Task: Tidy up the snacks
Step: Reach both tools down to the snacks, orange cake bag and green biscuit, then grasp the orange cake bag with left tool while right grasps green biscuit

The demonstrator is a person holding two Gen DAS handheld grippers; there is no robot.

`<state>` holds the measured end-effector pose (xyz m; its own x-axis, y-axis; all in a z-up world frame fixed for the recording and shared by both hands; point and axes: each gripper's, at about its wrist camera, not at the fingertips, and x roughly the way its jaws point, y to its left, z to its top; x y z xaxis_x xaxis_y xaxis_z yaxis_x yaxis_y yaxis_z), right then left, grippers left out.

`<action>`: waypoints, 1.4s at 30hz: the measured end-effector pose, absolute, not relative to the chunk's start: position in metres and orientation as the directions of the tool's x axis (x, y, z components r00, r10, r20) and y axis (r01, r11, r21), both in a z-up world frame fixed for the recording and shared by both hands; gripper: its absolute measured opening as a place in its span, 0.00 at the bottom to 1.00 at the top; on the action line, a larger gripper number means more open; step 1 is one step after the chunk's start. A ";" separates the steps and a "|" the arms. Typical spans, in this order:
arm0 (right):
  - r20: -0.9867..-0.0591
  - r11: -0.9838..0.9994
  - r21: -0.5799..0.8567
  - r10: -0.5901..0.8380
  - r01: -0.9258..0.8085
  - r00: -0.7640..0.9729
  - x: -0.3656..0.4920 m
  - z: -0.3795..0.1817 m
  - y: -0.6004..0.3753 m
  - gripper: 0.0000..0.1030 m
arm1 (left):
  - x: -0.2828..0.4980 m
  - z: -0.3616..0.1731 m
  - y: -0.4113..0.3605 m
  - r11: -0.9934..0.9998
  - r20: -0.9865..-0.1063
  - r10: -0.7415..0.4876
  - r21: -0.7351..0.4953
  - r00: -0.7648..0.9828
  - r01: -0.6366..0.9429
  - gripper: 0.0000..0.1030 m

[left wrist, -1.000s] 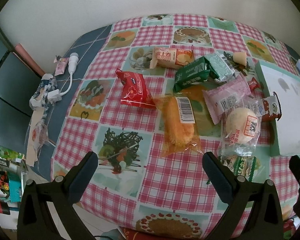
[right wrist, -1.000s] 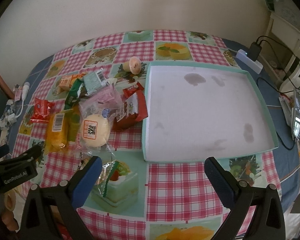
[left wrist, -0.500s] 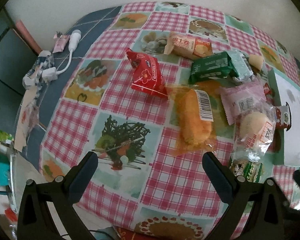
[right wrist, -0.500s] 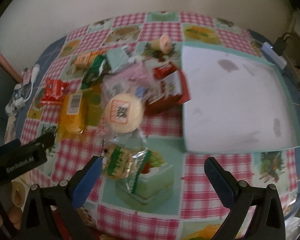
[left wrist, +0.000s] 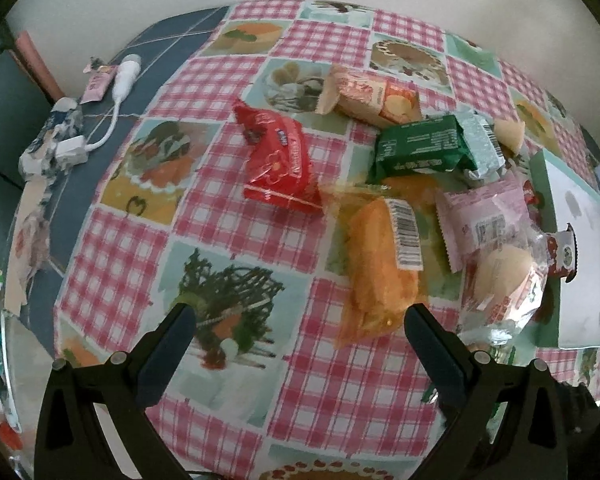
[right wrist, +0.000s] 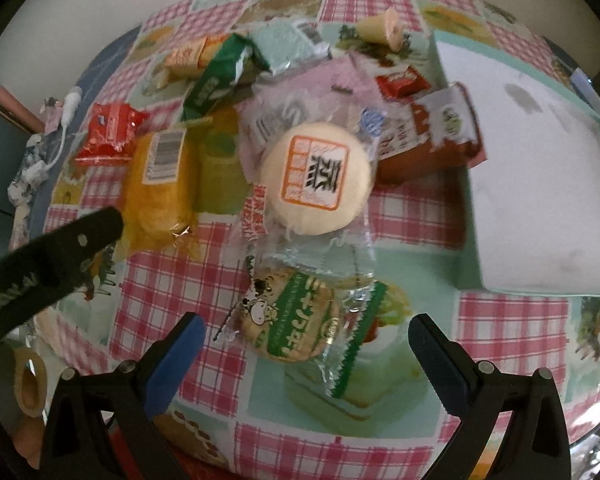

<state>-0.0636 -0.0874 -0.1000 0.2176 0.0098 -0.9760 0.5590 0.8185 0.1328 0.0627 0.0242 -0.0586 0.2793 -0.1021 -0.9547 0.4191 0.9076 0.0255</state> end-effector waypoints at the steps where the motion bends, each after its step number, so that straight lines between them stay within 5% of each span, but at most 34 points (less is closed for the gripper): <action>1: -0.978 0.819 0.128 0.009 0.559 0.210 -0.060 -0.103 -0.086 1.00 | 0.064 -0.059 0.022 0.904 -0.955 -0.106 0.023 0.276 0.426 1.00; 12: -0.987 0.809 0.092 -0.003 0.581 0.160 -0.038 -0.133 -0.091 0.95 | 0.077 -0.077 -0.008 0.879 -0.967 -0.109 0.015 0.231 0.477 0.99; 17: -0.984 0.816 0.093 -0.011 0.570 0.176 -0.039 -0.134 -0.092 0.81 | 0.080 -0.084 -0.019 0.869 -0.972 -0.127 -0.012 0.198 0.495 0.80; 25: -0.979 0.819 0.118 0.003 0.561 0.202 -0.047 -0.126 -0.088 0.72 | 0.075 -0.084 -0.028 0.853 -0.970 -0.184 -0.077 0.158 0.516 0.42; 30: -0.977 0.819 0.130 0.009 0.559 0.214 -0.055 -0.122 -0.094 0.69 | 0.062 -0.084 -0.032 0.861 -0.970 -0.167 -0.058 0.174 0.505 0.40; 32: -0.975 0.822 0.137 0.013 0.553 0.223 -0.059 -0.117 -0.095 0.57 | 0.059 -0.081 -0.025 0.870 -0.973 -0.161 -0.060 0.167 0.490 0.40; 42: -0.973 0.802 0.175 0.053 0.571 0.223 -0.075 -0.116 -0.109 0.60 | 0.033 -0.083 -0.015 0.882 -0.983 -0.082 0.004 0.161 0.471 0.40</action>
